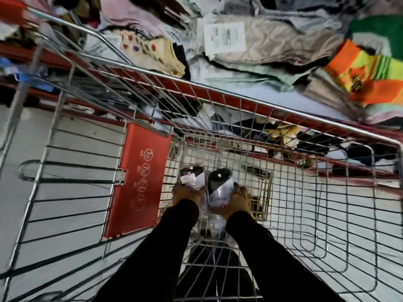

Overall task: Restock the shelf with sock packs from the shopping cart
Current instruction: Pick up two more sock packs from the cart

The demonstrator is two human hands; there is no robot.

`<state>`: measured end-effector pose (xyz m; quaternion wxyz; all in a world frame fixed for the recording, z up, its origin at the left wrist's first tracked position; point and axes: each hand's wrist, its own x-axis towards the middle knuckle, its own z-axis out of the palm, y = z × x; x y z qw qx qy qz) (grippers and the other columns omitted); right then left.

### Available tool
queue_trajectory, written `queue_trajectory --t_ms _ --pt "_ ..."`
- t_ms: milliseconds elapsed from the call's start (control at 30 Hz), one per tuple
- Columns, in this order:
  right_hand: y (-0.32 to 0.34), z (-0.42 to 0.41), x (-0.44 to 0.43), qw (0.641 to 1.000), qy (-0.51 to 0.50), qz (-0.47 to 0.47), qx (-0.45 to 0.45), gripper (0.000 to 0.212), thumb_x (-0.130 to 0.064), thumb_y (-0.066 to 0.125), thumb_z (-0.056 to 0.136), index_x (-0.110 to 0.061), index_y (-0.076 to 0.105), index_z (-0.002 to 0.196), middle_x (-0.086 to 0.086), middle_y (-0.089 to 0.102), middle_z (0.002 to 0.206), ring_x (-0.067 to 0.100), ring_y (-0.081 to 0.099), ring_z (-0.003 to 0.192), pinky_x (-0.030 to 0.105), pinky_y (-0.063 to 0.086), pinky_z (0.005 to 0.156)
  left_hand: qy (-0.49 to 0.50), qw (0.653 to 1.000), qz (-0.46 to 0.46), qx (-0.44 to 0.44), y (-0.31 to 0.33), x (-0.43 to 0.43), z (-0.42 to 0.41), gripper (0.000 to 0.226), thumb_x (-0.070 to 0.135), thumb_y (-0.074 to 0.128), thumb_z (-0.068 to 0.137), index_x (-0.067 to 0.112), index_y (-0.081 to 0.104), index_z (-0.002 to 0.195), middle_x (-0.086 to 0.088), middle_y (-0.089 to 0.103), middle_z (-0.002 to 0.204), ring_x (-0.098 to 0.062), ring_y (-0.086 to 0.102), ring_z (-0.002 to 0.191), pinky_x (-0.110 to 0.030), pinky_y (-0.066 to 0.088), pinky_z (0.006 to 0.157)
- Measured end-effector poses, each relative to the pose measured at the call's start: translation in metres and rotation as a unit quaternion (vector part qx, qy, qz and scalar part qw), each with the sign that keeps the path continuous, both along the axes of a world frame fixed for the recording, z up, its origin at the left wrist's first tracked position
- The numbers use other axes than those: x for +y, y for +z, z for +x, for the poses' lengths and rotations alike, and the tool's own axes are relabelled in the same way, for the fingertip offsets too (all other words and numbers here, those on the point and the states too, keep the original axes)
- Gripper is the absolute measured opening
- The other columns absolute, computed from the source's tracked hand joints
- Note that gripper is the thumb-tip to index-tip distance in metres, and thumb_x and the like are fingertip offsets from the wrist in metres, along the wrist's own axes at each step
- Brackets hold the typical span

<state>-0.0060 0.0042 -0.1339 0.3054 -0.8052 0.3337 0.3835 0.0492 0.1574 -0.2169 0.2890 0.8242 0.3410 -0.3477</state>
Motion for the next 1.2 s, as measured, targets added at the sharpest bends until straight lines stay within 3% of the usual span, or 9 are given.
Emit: queue_trajectory --t_ms 67,267,467,700,833,900,1000,1100,1200 --pt "-0.001 0.0 -0.003 1.0 0.013 0.001 0.005 0.129 -0.064 0.087 0.049 -0.011 0.022 0.147 0.011 0.029 0.143 0.029 0.037 0.13 0.033 0.038 0.108 0.013 1.0 0.001 -0.021 -0.034 0.005 -0.006 0.118 0.077 0.08 0.017 0.011 0.062 0.113 -0.01 0.073 0.109 -0.028 0.073 0.094 -0.046 0.064 0.076" --pt "0.006 -0.005 -0.012 0.999 -0.018 -0.013 -0.048 0.127 -0.042 0.087 0.062 -0.011 0.005 0.153 0.014 0.029 0.149 0.033 0.032 0.138 0.041 0.037 0.114 -0.005 1.0 -0.014 0.018 0.1 -0.031 0.01 0.101 0.051 0.092 0.055 0.002 0.045 0.13 -0.011 0.069 0.123 -0.029 0.067 0.113 -0.034 0.055 0.092" --pt "0.016 -0.002 0.004 0.996 -0.021 -0.056 -0.069 0.116 -0.053 0.076 0.072 -0.005 0.005 0.151 0.018 0.03 0.142 0.037 0.033 0.135 0.045 0.04 0.11 -0.03 1.0 -0.006 0.005 0.109 -0.037 0.009 0.051 0.04 0.085 0.073 0.009 0.053 0.099 -0.014 0.07 0.12 -0.03 0.067 0.114 -0.032 0.052 0.091" --pt "0.043 -0.005 -0.019 0.992 -0.064 -0.037 -0.099 0.096 -0.04 0.081 0.07 -0.007 0.023 0.14 0.011 0.048 0.126 0.034 0.053 0.119 0.04 0.05 0.102 0.054 0.997 -0.014 -0.054 0.137 -0.039 0.004 0.068 0.036 0.091 0.061 0.009 0.049 0.107 -0.009 0.072 0.103 -0.024 0.065 0.081 -0.031 0.056 0.079" --pt "0.082 -0.004 -0.037 0.984 -0.114 -0.026 -0.137 0.101 -0.038 0.091 0.059 -0.012 0.03 0.135 0.002 0.055 0.105 0.026 0.06 0.094 0.033 0.056 0.086 0.009 0.997 0.004 -0.076 0.182 -0.044 0.007 0.078 0.056 0.083 0.065 0.008 0.045 0.113 -0.012 0.067 0.108 -0.022 0.067 0.1 -0.034 0.057 0.087" --pt "0.115 -0.004 -0.044 0.979 -0.114 -0.042 -0.165 0.11 -0.043 0.091 0.055 -0.013 0.029 0.139 0.009 0.061 0.112 0.029 0.064 0.097 0.037 0.059 0.085 -0.016 0.996 0.001 -0.092 0.218 -0.045 0.007 0.08 0.062 0.078 0.067 0.005 0.043 0.112 -0.009 0.068 0.097 -0.005 0.07 0.09 -0.025 0.059 0.076" --pt "0.156 -0.003 -0.05 0.973 -0.086 -0.091 -0.195 0.118 -0.061 0.085 0.056 -0.012 0.025 0.145 0.017 0.06 0.12 0.034 0.062 0.108 0.041 0.058 0.088 -0.079 0.987 0.021 -0.14 0.245 -0.047 0.008 0.087 0.077 0.072 0.052 0.019 0.055 0.115 0.0 0.073 0.106 -0.025 0.067 0.102 -0.033 0.055 0.091" --pt "0.209 0.002 -0.062 0.963 -0.078 -0.101 -0.239 0.123 -0.07 0.08 0.056 -0.01 0.022 0.146 0.019 0.059 0.126 0.036 0.06 0.113 0.044 0.056 0.092 -0.097 0.976 -0.01 -0.193 0.291 -0.053 0.009 0.054 0.062 0.079 0.065 0.019 0.065 0.094 0.005 0.073 0.092 -0.021 0.07 0.091 -0.031 0.056 0.086" --pt "0.263 -0.004 -0.069 0.926 -0.08 -0.108 -0.353 0.116 -0.06 0.084 0.058 -0.001 0.031 0.143 0.021 0.061 0.122 0.037 0.057 0.117 0.042 0.053 0.095 -0.081 0.959 -0.055 -0.267 0.341 -0.057 0.004 0.069 0.063 0.081 0.059 0.019 0.055 0.106 0.005 0.07 0.095 -0.022 0.069 0.089 -0.036 0.058 0.087"
